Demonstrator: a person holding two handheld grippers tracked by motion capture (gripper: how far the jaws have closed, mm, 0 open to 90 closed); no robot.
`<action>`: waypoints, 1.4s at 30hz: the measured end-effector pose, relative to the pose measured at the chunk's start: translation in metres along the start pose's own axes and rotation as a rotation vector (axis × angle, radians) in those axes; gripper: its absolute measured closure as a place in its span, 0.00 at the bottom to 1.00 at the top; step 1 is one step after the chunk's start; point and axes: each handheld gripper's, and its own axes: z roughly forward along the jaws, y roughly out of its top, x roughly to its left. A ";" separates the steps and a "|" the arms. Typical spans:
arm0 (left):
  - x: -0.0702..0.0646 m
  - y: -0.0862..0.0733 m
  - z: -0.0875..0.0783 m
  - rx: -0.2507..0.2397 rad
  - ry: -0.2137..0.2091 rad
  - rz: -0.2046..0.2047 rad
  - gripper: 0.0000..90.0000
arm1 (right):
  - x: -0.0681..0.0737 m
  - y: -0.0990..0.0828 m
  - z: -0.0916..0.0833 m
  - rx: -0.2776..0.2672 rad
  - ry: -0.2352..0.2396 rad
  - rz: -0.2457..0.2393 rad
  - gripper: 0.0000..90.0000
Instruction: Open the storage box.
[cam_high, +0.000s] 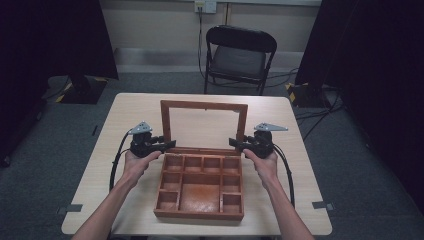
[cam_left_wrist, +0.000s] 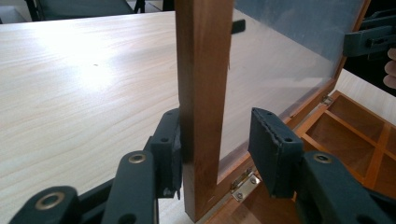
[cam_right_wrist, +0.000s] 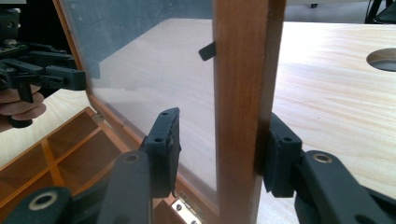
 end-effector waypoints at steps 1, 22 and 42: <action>0.000 0.000 0.000 -0.001 0.002 -0.003 0.63 | -0.001 0.000 0.001 -0.001 -0.001 0.000 0.61; 0.012 -0.002 0.009 -0.005 -0.015 -0.095 0.67 | -0.009 -0.003 0.012 -0.012 -0.021 0.042 0.59; 0.016 -0.007 0.020 0.053 -0.027 -0.101 0.53 | -0.014 -0.009 0.026 0.023 -0.047 0.061 0.47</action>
